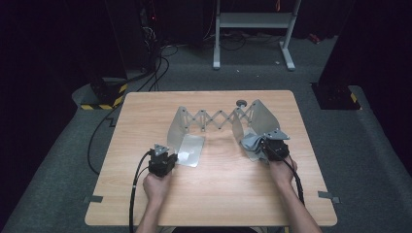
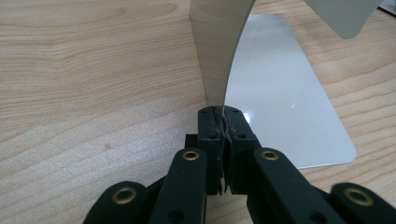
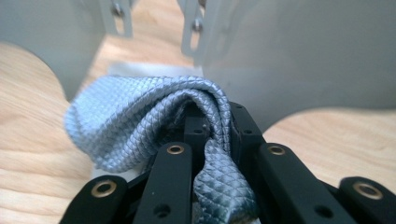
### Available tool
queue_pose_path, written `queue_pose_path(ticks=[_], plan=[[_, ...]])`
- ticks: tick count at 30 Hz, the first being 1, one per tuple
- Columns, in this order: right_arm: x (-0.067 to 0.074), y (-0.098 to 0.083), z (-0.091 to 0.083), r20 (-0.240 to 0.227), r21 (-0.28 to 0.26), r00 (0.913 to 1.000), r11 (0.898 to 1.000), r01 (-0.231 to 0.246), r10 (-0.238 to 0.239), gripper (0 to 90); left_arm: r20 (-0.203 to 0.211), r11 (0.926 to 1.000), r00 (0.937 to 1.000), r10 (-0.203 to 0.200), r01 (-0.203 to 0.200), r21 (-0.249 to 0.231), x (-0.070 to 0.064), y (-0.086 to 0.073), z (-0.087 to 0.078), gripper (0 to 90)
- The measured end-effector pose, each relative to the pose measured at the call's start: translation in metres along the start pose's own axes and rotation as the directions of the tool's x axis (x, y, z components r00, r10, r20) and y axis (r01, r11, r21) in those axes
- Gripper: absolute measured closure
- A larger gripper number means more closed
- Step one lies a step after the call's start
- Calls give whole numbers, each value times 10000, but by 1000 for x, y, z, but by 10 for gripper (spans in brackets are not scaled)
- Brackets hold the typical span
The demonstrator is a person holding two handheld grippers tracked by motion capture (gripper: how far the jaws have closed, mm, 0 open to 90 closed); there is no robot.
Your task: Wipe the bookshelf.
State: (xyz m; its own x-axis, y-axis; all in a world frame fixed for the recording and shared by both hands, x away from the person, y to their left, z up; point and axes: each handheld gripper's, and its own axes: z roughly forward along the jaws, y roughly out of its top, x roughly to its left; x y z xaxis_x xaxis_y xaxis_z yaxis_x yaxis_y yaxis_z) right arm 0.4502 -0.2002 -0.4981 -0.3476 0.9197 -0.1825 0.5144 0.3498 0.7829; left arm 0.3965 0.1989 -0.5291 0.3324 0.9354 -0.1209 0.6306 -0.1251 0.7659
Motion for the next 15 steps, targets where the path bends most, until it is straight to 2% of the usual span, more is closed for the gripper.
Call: queue_pose_path(ticks=[3, 7, 9, 12, 15], plan=[[-2, -5, 7, -129, 245, 9998, 9996, -152, 155, 807, -2, 10000, 10000, -11, 11, 0, 0, 0, 0, 865], [0, -10, 14, -228, 492, 9997, 9988, -57, 68, 806, -13, 10000, 10000, 1, -1, -5, 0, 0, 0, 865], [0, -13, 16, -385, 616, 9988, 9977, -287, 311, 805, -14, 10000, 10000, 1, -1, -3, 0, 0, 0, 865], [6, -16, 16, -494, 570, 9984, 9980, -257, 285, 803, -12, 10000, 10000, 15, -15, -1, 0, 0, 0, 865], [15, -16, 14, -1044, 555, 9941, 9982, -221, 278, 802, -16, 10000, 10000, 18, -18, -4, 0, 0, 0, 865]])
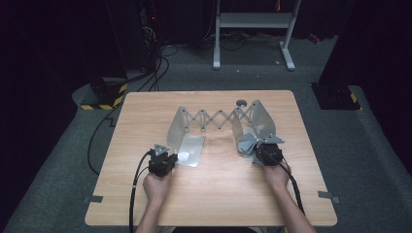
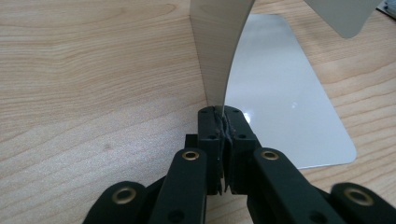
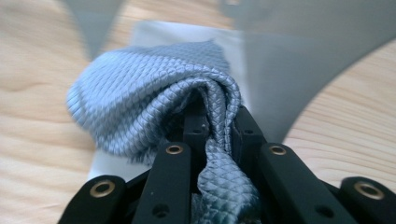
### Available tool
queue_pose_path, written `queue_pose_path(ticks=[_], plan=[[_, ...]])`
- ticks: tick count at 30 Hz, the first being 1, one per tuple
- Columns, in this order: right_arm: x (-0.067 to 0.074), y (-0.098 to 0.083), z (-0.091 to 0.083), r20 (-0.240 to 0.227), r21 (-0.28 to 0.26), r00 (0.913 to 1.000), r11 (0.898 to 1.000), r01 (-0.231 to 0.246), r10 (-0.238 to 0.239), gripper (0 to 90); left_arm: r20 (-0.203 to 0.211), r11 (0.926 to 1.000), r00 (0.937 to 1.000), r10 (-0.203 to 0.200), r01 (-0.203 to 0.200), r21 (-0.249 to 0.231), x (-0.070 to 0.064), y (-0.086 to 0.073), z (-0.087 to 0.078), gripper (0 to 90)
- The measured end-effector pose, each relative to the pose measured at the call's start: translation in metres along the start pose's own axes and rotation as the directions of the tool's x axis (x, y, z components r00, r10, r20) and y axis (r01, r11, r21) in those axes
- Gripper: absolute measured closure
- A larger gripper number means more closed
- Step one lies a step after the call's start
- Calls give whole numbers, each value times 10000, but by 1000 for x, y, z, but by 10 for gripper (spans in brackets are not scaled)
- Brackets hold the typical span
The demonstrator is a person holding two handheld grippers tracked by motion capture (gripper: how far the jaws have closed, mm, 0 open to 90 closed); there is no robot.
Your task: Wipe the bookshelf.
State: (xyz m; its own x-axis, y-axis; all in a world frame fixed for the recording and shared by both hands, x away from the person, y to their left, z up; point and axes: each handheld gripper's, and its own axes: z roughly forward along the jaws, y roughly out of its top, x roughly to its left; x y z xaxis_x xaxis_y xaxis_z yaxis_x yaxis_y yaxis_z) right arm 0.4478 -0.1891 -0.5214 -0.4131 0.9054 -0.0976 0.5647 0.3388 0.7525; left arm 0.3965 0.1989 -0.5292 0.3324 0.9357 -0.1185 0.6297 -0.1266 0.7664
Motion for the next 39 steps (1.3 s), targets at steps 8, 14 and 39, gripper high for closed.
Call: queue_pose_path(ticks=[8, 14, 39], plan=[[4, 3, -2, 43, 114, 9992, 9991, 408, -409, 799, -33, 10000, 10000, 22, -22, -6, 0, 0, 0, 863], [8, 4, -2, -76, 200, 9992, 9990, 388, -387, 799, 6, 10000, 10000, -24, 24, 3, 0, 0, 0, 863], [32, -1, -10, -1156, 98, 9902, 9968, 799, -782, 799, -66, 10000, 10000, 45, -45, -11, -1, 0, 0, 863]])
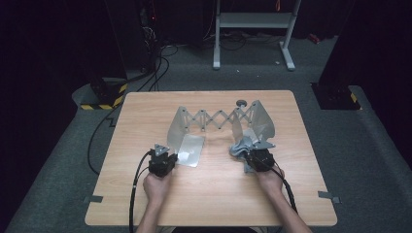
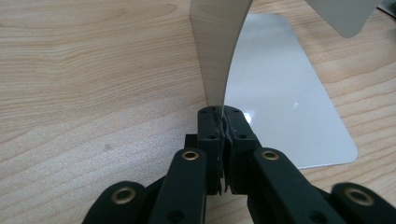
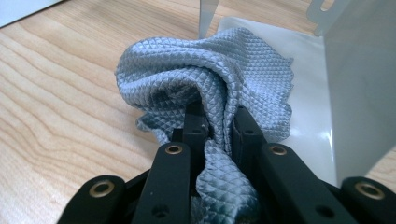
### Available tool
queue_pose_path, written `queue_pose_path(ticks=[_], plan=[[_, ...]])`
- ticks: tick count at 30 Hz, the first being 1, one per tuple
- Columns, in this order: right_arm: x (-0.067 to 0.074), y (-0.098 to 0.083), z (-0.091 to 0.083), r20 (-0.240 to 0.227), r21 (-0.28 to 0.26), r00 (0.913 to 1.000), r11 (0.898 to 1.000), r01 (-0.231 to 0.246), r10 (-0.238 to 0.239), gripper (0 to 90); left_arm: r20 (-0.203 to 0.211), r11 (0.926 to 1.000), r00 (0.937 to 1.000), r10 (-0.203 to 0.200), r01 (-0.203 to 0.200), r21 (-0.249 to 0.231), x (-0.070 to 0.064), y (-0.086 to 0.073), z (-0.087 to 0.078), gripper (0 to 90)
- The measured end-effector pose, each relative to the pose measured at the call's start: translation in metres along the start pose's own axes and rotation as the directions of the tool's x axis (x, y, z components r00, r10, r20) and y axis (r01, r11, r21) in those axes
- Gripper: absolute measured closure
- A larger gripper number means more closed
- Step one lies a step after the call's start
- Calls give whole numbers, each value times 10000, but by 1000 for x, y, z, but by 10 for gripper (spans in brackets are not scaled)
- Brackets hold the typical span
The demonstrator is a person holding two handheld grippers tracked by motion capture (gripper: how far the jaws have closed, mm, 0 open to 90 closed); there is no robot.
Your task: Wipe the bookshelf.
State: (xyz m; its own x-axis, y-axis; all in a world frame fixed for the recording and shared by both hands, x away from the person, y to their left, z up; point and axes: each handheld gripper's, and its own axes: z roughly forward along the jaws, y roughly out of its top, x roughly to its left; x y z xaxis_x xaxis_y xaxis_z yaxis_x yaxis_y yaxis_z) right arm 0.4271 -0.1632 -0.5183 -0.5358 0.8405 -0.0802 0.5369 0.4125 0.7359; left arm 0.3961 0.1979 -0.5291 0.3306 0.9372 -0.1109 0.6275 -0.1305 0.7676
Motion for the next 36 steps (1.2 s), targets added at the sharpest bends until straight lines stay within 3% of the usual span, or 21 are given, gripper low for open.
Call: queue_pose_path(ticks=[4, 6, 9, 11, 15, 17, 21, 25, 33, 36], plan=[[-10, -2, -3, 558, 151, 9984, 9998, -115, 106, 799, 7, 10000, 10000, 0, 0, -1, 0, 0, 0, 863], [-17, -3, -3, 735, 170, 9964, 9989, -436, 423, 799, 6, 10000, 10000, -8, 8, 2, 0, 0, 0, 863], [-18, -2, -3, 415, 94, 9960, 9968, -800, 795, 800, 10, 10000, 10000, -2, 2, -3, 0, 0, 0, 863], [-9, 0, -3, 10, 10, 9985, 9985, -541, 541, 800, 0, 10000, 10000, -5, 5, -3, 0, 0, 0, 863], [6, 5, 2, -296, 116, 9995, 9999, -117, 120, 801, 1, 10000, 10000, 0, 0, -6, 0, 0, 0, 863], [4, 5, 3, -216, 166, 9998, 9999, -44, 48, 801, -2, 10000, 10000, -9, 9, 3, 0, 0, 0, 863], [-8, 3, 1, 469, 319, 9989, 9995, 65, -80, 801, -7, 10000, 10000, -3, 3, 3, 0, 0, 0, 863], [-23, -1, -2, 741, 355, 9965, 9985, -422, 395, 801, -11, 10000, 10000, -7, 7, 8, 0, 0, 0, 863], [-7, 15, 6, 568, 3, 9980, 9996, -267, 266, 801, 3, 10000, 10000, 2, -2, 8, 0, 0, -1, 862], [-6, 21, 14, 714, 97, 9972, 9996, -248, 241, 801, 9, 10000, 10000, -4, 4, 7, 0, 0, -1, 863]])
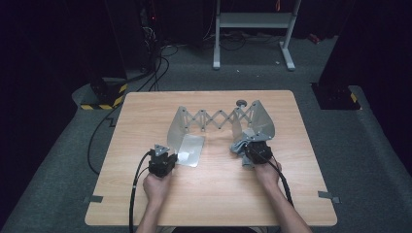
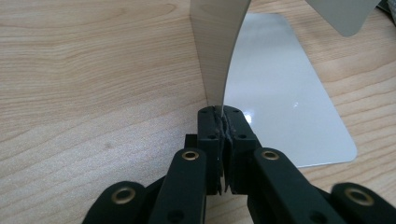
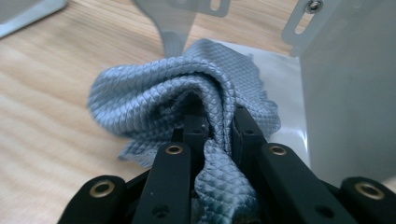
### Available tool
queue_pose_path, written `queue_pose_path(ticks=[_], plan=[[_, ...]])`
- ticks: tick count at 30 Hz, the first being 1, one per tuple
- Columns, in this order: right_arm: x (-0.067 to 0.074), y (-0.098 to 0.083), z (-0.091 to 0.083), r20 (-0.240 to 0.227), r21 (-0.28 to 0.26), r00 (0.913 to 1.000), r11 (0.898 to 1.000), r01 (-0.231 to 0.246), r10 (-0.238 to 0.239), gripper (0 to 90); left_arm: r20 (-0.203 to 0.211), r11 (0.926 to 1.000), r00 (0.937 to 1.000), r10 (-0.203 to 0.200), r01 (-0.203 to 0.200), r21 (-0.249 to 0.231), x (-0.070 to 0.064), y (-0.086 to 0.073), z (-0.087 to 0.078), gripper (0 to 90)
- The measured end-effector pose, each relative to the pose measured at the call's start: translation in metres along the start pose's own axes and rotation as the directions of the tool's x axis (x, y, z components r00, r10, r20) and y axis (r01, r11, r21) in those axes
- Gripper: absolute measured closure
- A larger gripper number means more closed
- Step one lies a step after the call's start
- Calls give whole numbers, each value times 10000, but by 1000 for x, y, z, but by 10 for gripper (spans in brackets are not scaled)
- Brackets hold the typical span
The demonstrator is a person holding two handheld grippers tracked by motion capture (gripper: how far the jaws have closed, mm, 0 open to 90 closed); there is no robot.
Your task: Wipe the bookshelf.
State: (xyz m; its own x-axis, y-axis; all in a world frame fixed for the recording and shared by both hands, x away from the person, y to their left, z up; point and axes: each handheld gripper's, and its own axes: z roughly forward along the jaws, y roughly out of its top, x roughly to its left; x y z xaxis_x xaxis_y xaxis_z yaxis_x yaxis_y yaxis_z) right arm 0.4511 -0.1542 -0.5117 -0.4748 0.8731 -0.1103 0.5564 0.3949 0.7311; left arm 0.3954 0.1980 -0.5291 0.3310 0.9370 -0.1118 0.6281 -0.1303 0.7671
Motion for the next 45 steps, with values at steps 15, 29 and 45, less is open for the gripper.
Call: queue_pose_path(ticks=[15, 29, 45], plan=[[-23, -1, 8, 1046, 246, 9938, 9989, -404, 376, 800, -180, 9999, 9997, 158, -158, -18, -2, 0, 0, 863], [-33, 12, 24, 1245, 463, 9907, 9971, -610, 548, 799, -114, 9999, 9999, 116, -116, -11, -1, 0, 0, 864], [-30, 24, 38, 903, 561, 9939, 9960, -692, 640, 801, -19, 10000, 10000, 33, -33, 7, 0, 0, 0, 864]])
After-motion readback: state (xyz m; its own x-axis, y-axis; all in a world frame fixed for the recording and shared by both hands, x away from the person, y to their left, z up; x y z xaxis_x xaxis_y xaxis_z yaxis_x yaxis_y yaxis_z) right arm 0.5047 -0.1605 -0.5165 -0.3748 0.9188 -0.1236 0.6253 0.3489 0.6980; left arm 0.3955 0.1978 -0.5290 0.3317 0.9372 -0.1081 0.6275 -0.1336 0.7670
